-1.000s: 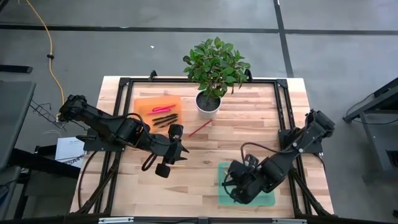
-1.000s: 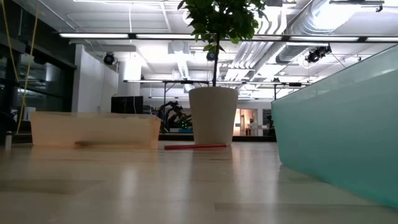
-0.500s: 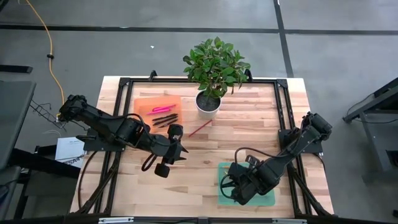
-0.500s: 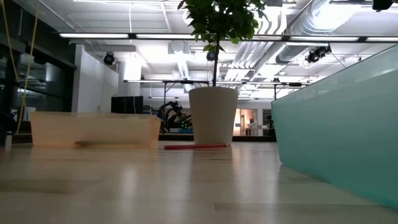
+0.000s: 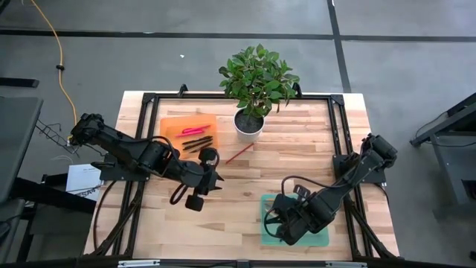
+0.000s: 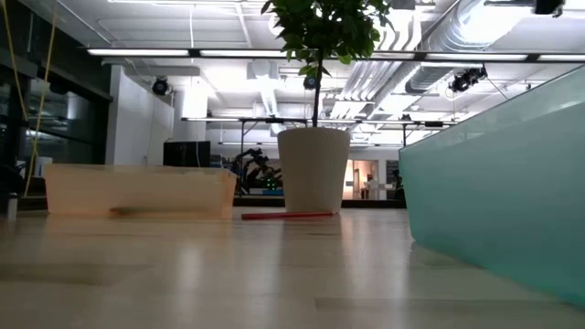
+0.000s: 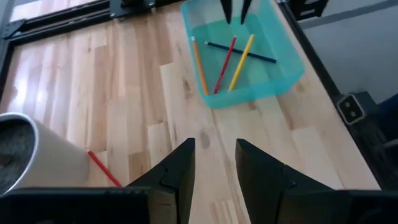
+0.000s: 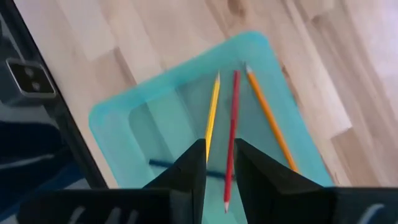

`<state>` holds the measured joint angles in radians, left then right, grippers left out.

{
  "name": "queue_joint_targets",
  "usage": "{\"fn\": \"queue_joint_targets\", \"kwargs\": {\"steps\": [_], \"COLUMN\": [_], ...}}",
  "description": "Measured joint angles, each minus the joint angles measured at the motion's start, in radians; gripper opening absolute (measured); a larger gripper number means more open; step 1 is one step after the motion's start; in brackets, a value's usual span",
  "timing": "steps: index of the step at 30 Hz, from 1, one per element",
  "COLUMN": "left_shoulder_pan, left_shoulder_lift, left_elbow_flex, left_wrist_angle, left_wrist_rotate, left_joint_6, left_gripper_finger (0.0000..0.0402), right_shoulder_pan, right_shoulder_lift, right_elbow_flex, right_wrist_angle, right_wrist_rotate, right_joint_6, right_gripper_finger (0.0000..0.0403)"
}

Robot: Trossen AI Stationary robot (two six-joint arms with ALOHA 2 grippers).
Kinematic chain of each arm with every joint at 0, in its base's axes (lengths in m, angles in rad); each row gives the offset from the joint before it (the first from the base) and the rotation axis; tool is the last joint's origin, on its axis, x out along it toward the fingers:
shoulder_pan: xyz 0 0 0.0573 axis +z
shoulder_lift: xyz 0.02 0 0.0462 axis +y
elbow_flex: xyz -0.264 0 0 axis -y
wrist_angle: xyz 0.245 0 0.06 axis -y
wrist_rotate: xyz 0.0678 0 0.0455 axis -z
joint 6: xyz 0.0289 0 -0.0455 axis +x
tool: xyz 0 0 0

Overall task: Sort pens & pencils
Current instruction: Put the red colored pencil into the green bin

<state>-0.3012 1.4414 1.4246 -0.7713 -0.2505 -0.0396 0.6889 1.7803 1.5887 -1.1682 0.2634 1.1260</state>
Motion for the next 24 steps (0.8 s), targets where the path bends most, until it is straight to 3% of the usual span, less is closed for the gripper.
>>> {"fn": "queue_joint_targets", "kwargs": {"steps": [6,15,20,24], "left_shoulder_pan": [0.025,0.232,0.358,0.427], "left_shoulder_lift": [0.0,0.077,0.161,0.223], "left_elbow_flex": [0.0,0.001,0.001,0.001], "left_wrist_angle": [0.001,-0.041,-0.073,-0.062], "left_wrist_rotate": [-0.023,0.134,0.224,0.238], "left_joint_6": [-0.022,-0.012,0.015,0.044], "left_gripper_finger": [0.0101,0.0101,0.0101,0.0101], "right_shoulder_pan": [-0.044,-0.104,-0.113,-0.12], "right_shoulder_lift": [-0.055,-0.238,-0.331,-0.381], "right_elbow_flex": [0.0,0.0,0.0,0.0], "right_wrist_angle": [0.065,0.316,0.364,0.328], "right_wrist_rotate": [0.14,0.438,0.527,0.556], "right_joint_6": [-0.021,-0.266,-0.419,-0.474], "right_gripper_finger": [0.0074,0.0074,0.0074,0.0074]}}
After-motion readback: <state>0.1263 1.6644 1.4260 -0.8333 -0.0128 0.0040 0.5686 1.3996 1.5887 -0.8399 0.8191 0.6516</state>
